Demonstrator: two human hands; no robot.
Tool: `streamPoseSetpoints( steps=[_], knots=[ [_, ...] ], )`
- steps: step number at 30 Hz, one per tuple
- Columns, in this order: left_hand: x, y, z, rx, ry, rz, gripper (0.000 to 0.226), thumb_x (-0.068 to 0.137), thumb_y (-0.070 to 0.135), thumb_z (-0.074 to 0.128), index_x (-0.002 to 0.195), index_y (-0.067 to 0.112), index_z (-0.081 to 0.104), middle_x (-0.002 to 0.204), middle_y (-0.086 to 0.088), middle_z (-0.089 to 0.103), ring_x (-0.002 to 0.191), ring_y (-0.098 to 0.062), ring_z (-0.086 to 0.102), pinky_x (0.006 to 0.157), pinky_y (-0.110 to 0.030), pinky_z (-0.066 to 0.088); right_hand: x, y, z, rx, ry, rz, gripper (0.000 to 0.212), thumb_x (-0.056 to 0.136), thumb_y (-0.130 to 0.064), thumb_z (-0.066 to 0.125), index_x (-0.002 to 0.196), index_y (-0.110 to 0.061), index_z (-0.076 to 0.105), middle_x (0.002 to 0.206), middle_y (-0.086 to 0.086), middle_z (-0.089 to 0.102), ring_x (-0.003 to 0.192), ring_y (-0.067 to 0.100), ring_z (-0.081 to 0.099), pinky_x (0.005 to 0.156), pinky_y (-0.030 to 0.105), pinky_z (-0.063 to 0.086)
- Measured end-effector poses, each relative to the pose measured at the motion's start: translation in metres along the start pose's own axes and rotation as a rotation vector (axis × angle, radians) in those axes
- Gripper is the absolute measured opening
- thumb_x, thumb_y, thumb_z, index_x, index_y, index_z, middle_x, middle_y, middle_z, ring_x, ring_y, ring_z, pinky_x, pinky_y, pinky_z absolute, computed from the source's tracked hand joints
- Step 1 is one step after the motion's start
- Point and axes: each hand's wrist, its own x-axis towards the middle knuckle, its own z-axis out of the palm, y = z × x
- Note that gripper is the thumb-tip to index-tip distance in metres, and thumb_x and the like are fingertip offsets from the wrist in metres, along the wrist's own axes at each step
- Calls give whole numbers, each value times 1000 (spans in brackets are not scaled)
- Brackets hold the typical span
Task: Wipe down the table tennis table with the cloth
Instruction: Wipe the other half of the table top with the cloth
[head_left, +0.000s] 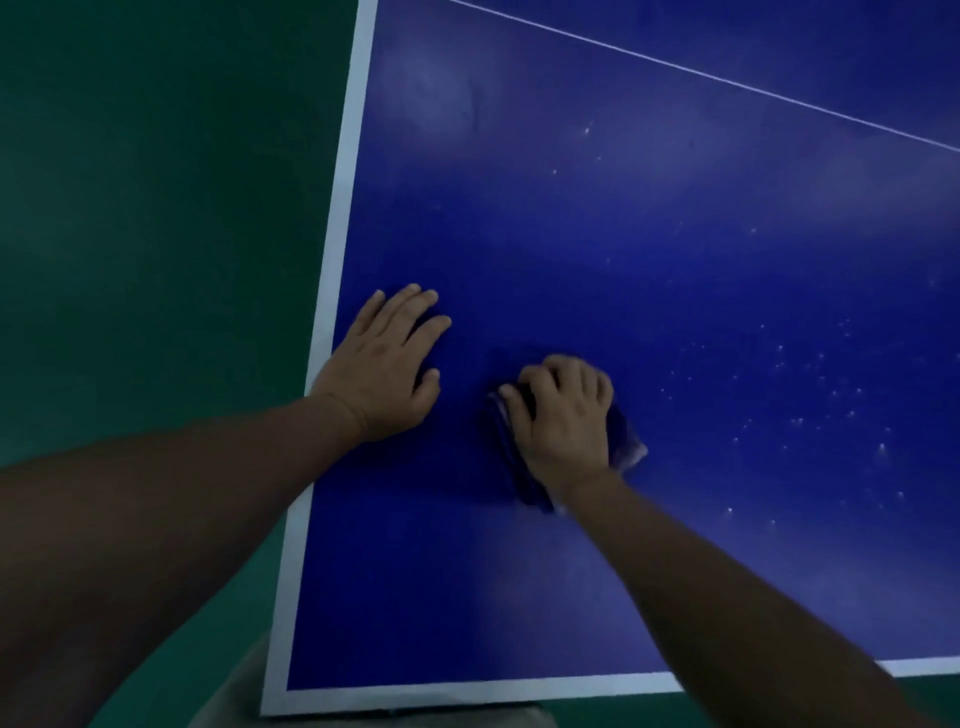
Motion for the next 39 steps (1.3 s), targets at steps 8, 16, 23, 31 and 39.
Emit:
streamPoseSetpoints(
  steps=[8,16,23,31,39],
  knots=[
    [20,8,-12,-25,84,-60,56,86,36,45,135,9,55,150,-15,43,143,-33,33,120,-52,21,3,-26,4,14,61,121,26,101,-41,54,98,-16,62,104,6,58,100,29,53,97,49,40],
    [160,-7,-32,-104,252,-484,63,97,34,39,156,15,28,167,-9,12,155,-25,1,124,-51,-6,205,25,14,22,68,215,35,102,-47,47,100,-15,61,107,7,57,106,30,50,97,45,34],
    [175,-5,-24,-77,286,-609,65,98,46,18,156,19,30,167,-8,13,155,-23,0,124,-50,-5,158,9,24,57,53,-118,25,99,-41,53,100,-18,61,106,4,57,100,25,51,93,44,37],
    [183,-4,-23,19,193,-652,71,96,57,13,159,24,20,168,-5,4,154,-20,-8,123,-51,-6,362,61,31,-58,41,167,40,104,-48,38,113,-15,58,121,10,55,117,32,46,98,45,32],
    [185,-4,-17,48,225,-646,68,97,54,23,157,22,25,167,-9,10,154,-23,-3,123,-53,-4,228,67,14,8,-11,-165,28,99,-42,51,100,-16,64,106,8,61,103,31,54,91,47,37]
  ],
)
